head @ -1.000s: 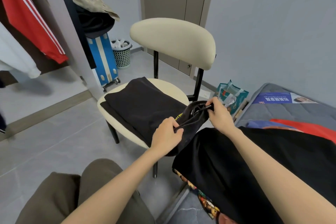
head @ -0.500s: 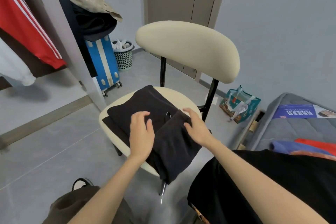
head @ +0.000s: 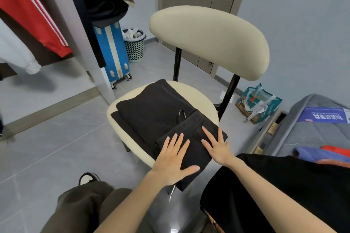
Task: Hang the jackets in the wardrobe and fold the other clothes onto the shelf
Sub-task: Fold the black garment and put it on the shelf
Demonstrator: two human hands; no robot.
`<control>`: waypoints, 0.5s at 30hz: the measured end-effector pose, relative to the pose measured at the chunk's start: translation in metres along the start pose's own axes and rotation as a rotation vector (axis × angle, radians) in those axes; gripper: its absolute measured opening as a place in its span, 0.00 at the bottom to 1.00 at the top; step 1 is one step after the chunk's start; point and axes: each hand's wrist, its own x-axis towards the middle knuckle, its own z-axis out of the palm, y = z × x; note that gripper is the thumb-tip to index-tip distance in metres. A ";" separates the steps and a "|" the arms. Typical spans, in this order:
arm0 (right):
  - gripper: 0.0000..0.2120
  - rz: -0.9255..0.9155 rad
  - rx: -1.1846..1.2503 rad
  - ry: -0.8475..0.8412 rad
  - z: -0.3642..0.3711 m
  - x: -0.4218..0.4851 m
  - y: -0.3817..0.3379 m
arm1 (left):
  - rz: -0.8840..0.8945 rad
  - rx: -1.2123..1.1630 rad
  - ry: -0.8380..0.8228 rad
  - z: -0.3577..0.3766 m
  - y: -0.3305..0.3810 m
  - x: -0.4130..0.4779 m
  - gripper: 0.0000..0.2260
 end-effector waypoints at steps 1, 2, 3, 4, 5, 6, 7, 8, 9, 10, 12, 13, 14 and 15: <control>0.24 0.002 0.133 0.038 0.001 -0.002 -0.001 | 0.049 -0.032 -0.030 0.000 -0.002 -0.005 0.44; 0.24 0.004 0.276 0.083 0.003 -0.005 -0.002 | 0.103 -0.039 -0.058 0.000 -0.005 -0.012 0.48; 0.23 0.011 0.398 0.127 0.004 -0.008 -0.004 | 0.147 -0.012 -0.074 0.002 -0.007 -0.018 0.51; 0.23 0.026 0.480 0.158 0.005 -0.010 -0.007 | 0.172 0.045 -0.077 0.003 -0.010 -0.024 0.54; 0.22 0.050 0.522 0.176 0.006 -0.011 -0.010 | 0.176 0.112 -0.069 0.006 -0.010 -0.027 0.56; 0.23 0.072 0.543 0.185 0.006 -0.011 -0.011 | 0.164 0.173 -0.054 0.007 -0.009 -0.027 0.56; 0.25 0.093 0.557 0.187 0.005 -0.011 -0.013 | 0.144 0.218 -0.033 0.008 -0.007 -0.026 0.56; 0.28 0.116 0.583 0.184 0.003 -0.011 -0.014 | 0.120 0.249 -0.014 0.009 -0.004 -0.024 0.54; 0.31 0.143 0.642 0.171 0.001 -0.011 -0.013 | 0.099 0.266 -0.004 0.009 -0.002 -0.023 0.52; 0.33 0.177 0.737 0.145 -0.001 -0.012 -0.011 | 0.083 0.272 -0.002 0.008 0.000 -0.022 0.50; 0.34 0.224 0.872 0.091 -0.006 -0.015 -0.009 | 0.079 0.263 -0.005 0.007 -0.001 -0.022 0.43; 0.31 0.228 0.859 0.097 -0.008 -0.018 -0.008 | 0.078 0.248 -0.007 0.006 -0.002 -0.024 0.39; 0.28 0.222 0.829 0.123 -0.009 -0.020 -0.007 | 0.074 0.216 -0.004 0.004 -0.003 -0.027 0.34; 0.25 0.207 0.801 0.161 -0.010 -0.022 -0.008 | 0.064 0.164 0.003 0.001 -0.004 -0.028 0.30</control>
